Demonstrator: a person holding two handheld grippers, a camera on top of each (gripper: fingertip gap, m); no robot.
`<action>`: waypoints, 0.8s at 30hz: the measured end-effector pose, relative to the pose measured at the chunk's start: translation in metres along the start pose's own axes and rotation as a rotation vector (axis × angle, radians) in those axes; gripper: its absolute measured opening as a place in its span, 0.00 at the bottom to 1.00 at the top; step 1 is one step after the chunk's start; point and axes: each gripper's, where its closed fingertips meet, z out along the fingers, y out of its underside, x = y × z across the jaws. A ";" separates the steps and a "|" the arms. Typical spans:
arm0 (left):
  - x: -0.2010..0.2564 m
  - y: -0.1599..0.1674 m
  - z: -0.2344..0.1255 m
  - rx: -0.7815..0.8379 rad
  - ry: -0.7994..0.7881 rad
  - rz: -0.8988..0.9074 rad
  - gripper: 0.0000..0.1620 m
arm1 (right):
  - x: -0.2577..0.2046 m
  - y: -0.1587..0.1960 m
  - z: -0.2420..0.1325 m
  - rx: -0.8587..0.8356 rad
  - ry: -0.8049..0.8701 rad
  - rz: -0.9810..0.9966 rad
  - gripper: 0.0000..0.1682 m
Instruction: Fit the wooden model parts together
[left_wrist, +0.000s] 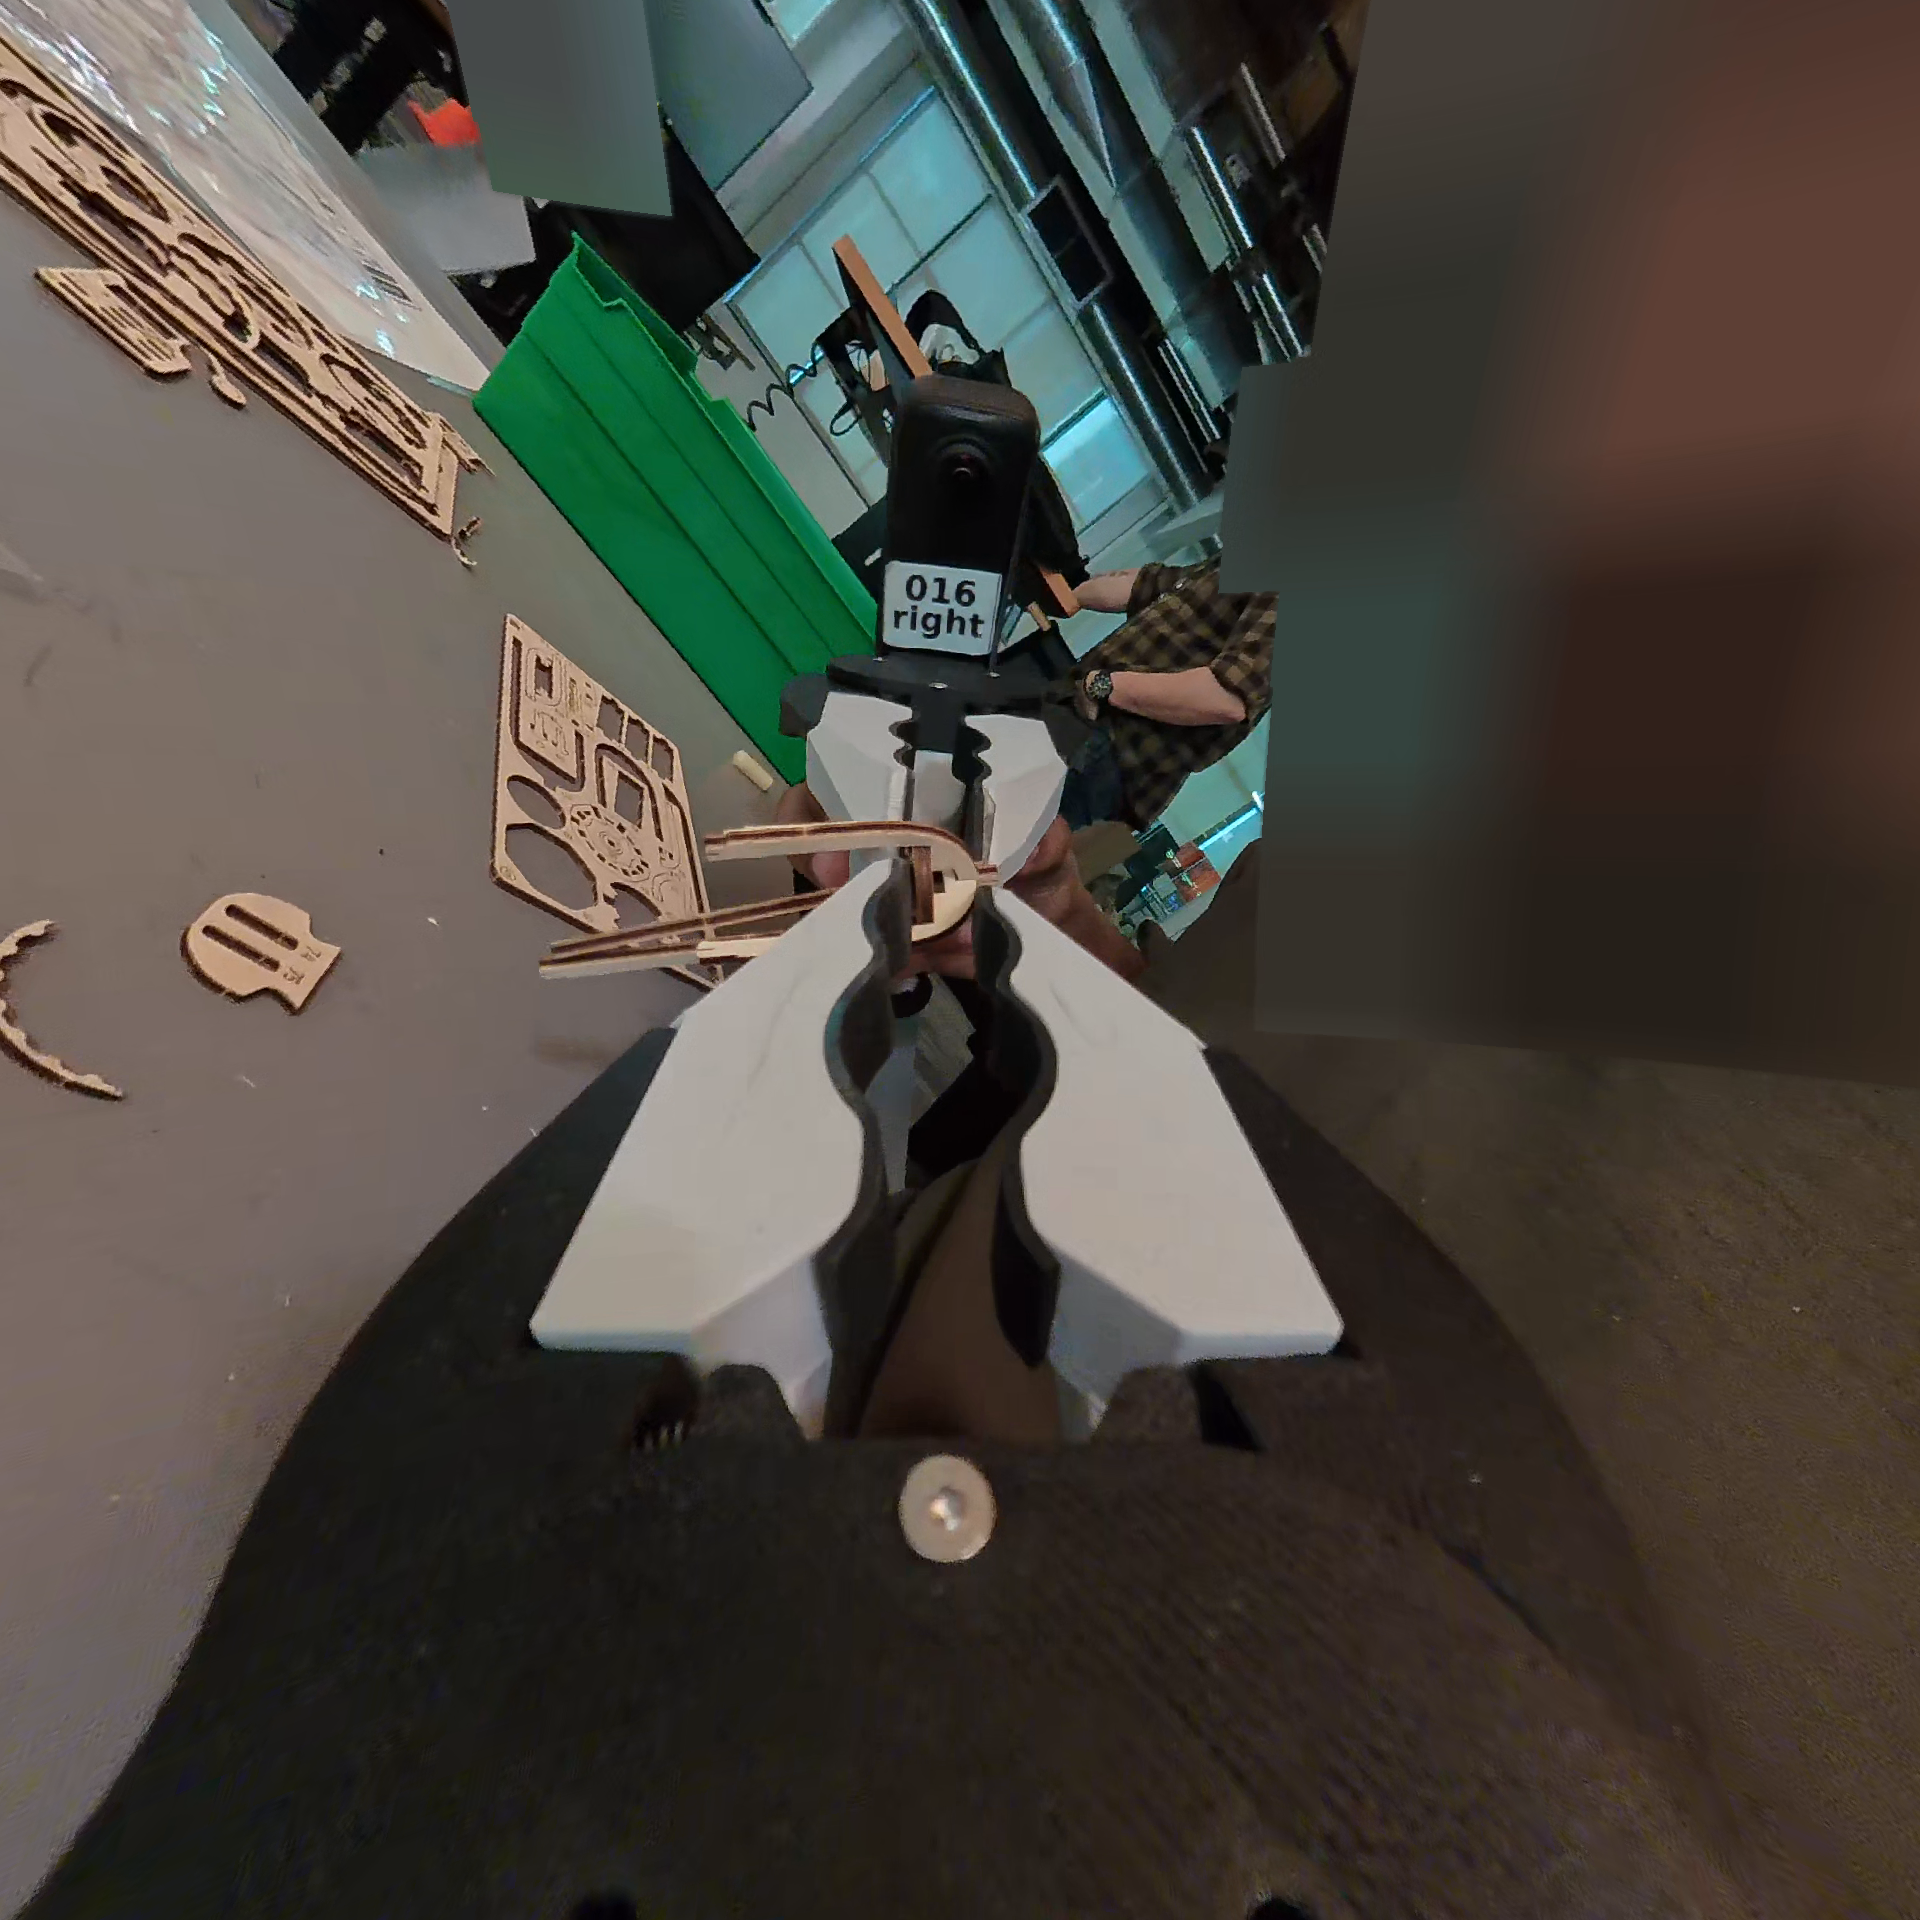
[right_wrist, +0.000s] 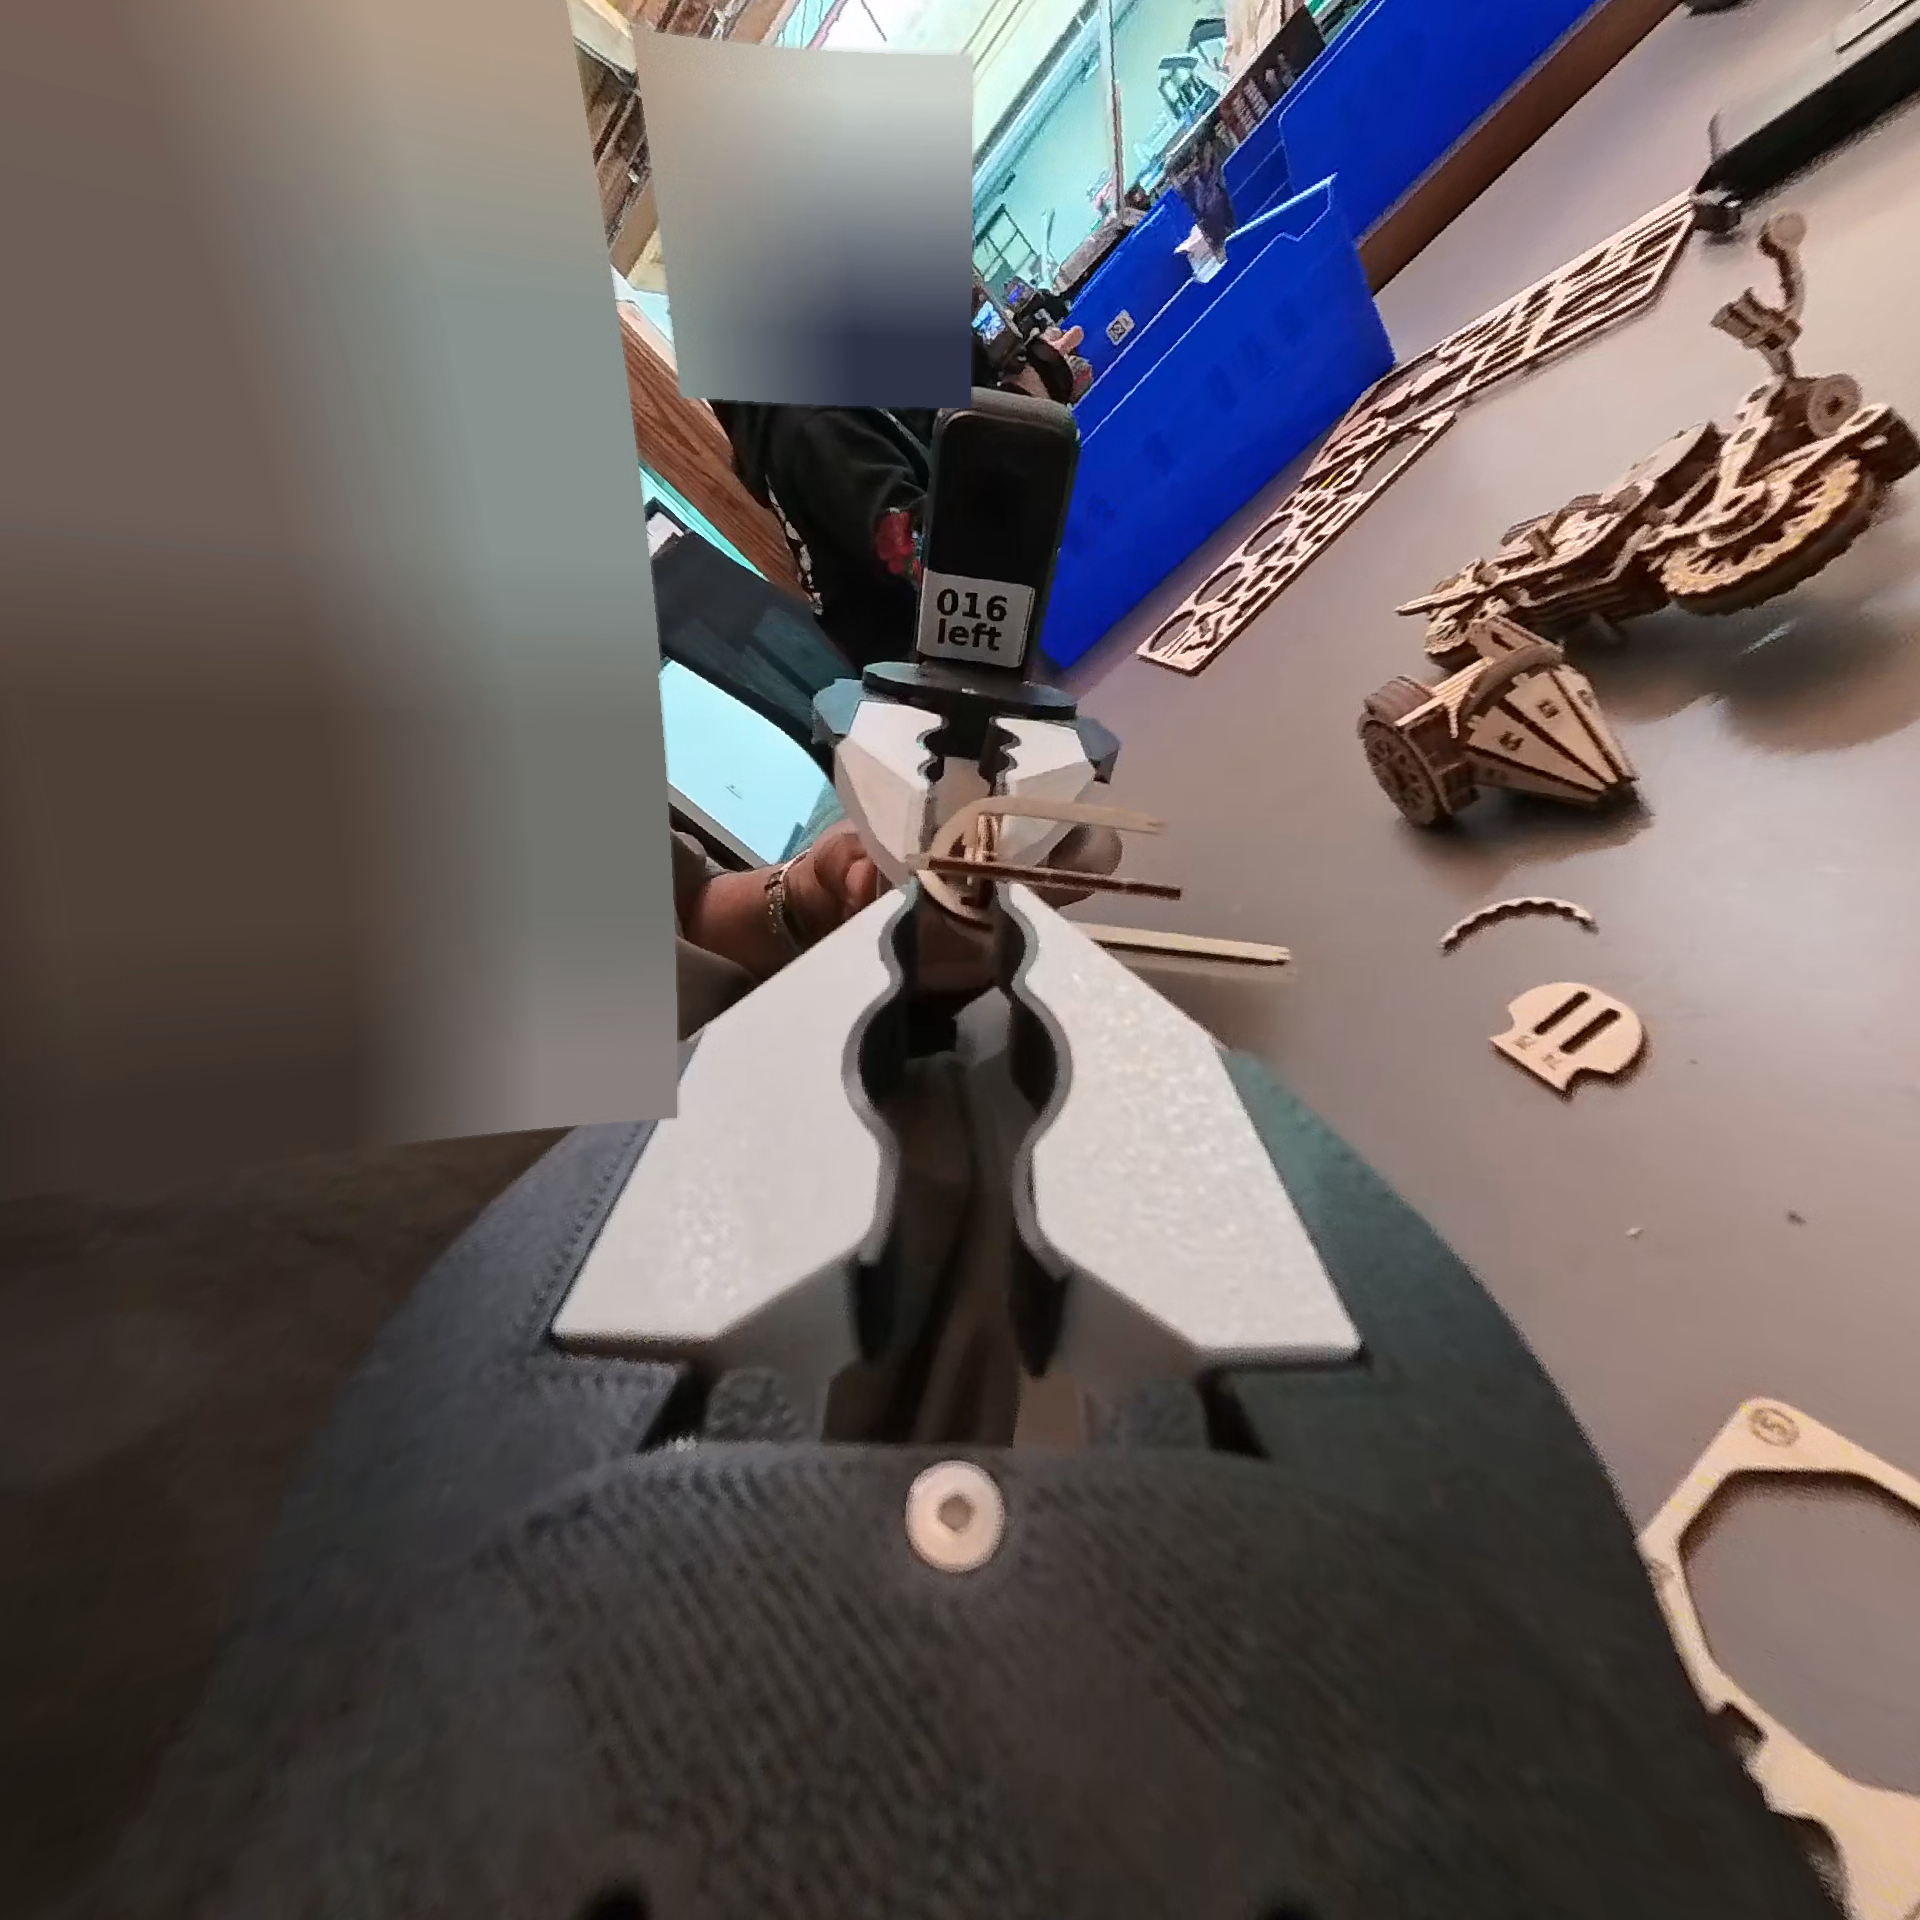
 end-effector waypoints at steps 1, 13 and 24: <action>0.000 0.000 0.000 -0.001 0.002 -0.002 0.06 | 0.000 0.000 0.000 -0.002 -0.005 0.003 0.06; 0.000 0.004 0.001 -0.017 -0.007 0.016 0.07 | 0.000 0.004 -0.002 -0.021 -0.025 0.050 0.06; 0.001 0.002 0.001 -0.022 -0.019 0.043 0.07 | -0.001 0.002 -0.001 0.004 -0.019 0.031 0.06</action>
